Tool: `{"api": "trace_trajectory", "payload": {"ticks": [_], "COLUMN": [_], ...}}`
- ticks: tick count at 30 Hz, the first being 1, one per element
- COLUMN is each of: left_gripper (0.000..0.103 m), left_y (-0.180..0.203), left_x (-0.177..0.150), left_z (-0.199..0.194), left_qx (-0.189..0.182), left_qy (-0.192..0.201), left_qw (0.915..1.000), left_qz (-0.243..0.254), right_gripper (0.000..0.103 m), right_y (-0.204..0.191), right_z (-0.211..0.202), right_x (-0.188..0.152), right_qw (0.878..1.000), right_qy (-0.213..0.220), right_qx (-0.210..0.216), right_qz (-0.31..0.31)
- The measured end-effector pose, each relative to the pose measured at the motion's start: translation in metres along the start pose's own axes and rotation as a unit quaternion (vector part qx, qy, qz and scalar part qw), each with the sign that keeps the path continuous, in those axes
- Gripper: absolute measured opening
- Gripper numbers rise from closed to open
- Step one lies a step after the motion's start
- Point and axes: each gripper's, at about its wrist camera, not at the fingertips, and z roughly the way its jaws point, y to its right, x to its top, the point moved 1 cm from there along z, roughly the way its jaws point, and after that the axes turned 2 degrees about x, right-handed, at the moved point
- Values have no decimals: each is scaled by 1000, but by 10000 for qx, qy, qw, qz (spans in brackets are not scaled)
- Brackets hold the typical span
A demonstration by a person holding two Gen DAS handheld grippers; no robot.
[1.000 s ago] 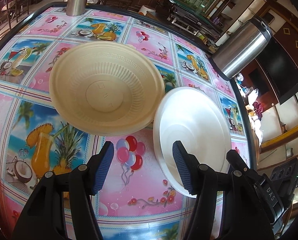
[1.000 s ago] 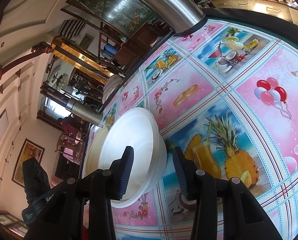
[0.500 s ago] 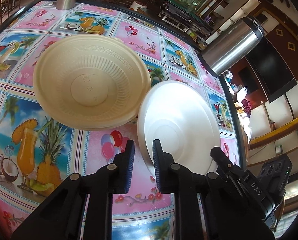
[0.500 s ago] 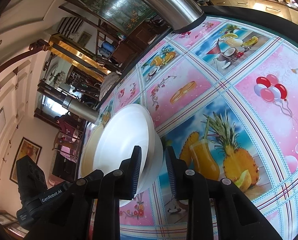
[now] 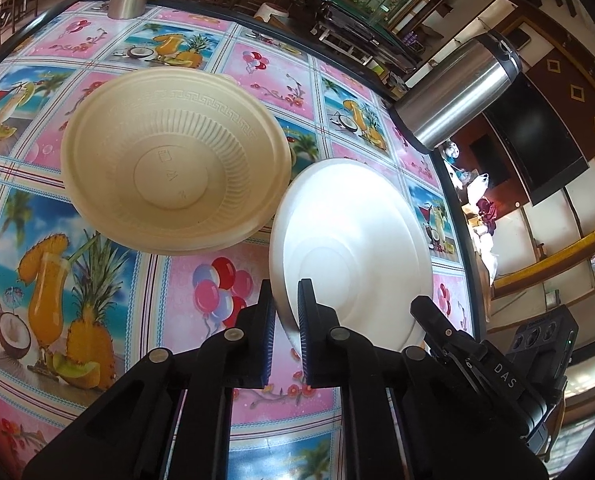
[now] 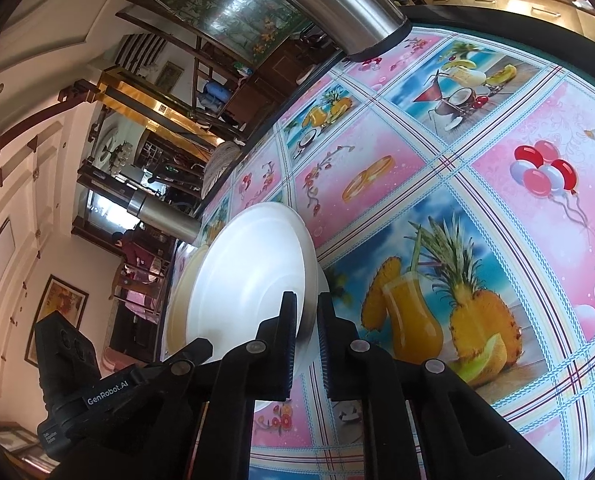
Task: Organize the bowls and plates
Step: 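Lift the white bowl off the table with the right gripper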
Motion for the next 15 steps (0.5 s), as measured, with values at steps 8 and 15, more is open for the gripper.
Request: {"api": "trace_trajectory", "payload": {"ticks": [8,15], "left_gripper": [8,9], "left_y": [-1,3], "left_x": [-6,-20], "left_z": [6,-3], "left_qx": [-86,-74], "left_qy": [-276,-281], "left_qw": [9995,9996], "left_qz": [-113,-11], "right_gripper": [8,8], "right_y": [5,18], "right_z": [-3,-10], "right_x": [0,-3], "right_qw": [9996,9951], "right_qy": [-76,-328], "right_qx": [137,359], "right_qz": [229,865]}}
